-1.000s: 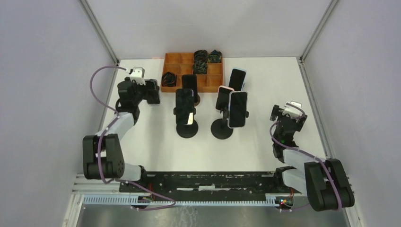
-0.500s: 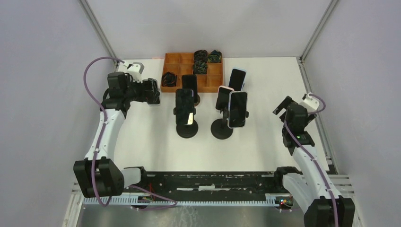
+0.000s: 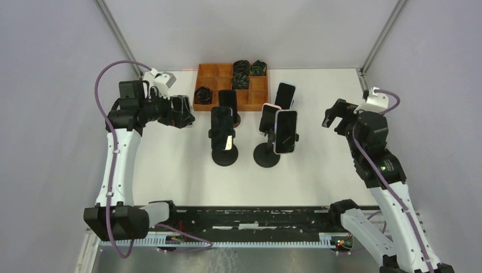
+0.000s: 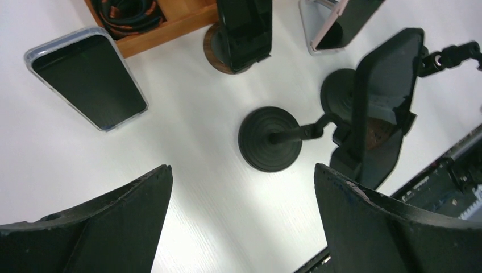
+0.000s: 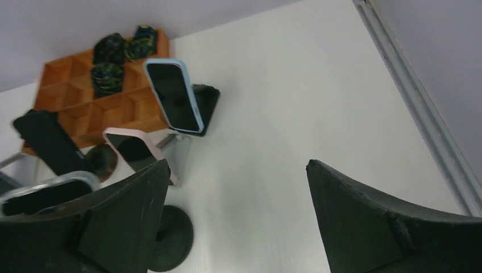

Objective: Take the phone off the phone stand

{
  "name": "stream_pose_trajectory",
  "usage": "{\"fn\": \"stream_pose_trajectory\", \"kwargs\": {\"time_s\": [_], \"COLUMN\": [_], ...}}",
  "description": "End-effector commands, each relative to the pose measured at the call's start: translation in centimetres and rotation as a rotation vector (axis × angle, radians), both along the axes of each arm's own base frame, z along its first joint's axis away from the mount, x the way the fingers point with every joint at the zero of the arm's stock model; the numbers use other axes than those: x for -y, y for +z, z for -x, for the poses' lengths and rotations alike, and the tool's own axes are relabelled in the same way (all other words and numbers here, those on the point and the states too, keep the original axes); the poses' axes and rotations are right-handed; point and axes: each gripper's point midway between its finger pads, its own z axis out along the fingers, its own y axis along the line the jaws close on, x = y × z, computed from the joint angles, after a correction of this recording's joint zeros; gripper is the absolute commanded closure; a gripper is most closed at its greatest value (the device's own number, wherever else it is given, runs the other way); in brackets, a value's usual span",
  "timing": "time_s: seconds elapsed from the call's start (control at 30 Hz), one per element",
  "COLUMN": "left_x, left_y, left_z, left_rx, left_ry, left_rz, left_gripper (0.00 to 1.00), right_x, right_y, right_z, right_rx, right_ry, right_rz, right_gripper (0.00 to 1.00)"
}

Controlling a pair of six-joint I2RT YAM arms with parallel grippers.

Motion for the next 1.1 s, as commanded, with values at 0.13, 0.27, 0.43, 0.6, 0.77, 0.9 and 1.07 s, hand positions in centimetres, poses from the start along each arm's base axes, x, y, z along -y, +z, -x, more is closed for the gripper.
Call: {"fn": "stream_pose_trajectory", "kwargs": {"time_s": [0.13,0.27,0.43,0.6,0.77,0.9,1.07], "left_x": [1.8,2.0,2.1,2.7,3.5,3.3,3.0], "left_y": [2.3,2.7,3.2,4.0,4.5,4.3,3.5], "left_z": [3.2,3.6,4.0,4.6,5.2,4.8,4.8], "left_rx": [-0.025,-0.025,-0.030,-0.015,-0.029,-0.031,-0.035], "left_ry": [-0.171,-0.194,-0.210,-0.252,-0.312,-0.311,-0.318], "left_rz": [0.021,0.021,0.022,0.039,0.077,0.068,0.046], "left_gripper": [0.00,0.00,0.00,0.00,0.00,0.00,0.01], "right_x": [-7.8,-13.3,-23.7,-32.0,-36.4,-37.3,-36.2], "right_y": [10.0,12.6,12.9,11.5,7.4,4.0,0.3], "right_z": [-0.2,-0.6,-0.6,-0.7,-1.0,-1.5,-2.7], "right_rx": [0.113,0.130,0.087,0.020,-0.072,-0.142,-0.200], "right_ry": [0.435,0.623,0.806,1.055,1.208,1.235,1.213], "right_rz": [0.000,-0.012,0.098,0.085,0.066,0.069,0.063], "right_gripper": [0.02,0.02,0.02,0.02,0.02,0.02,0.02]}}
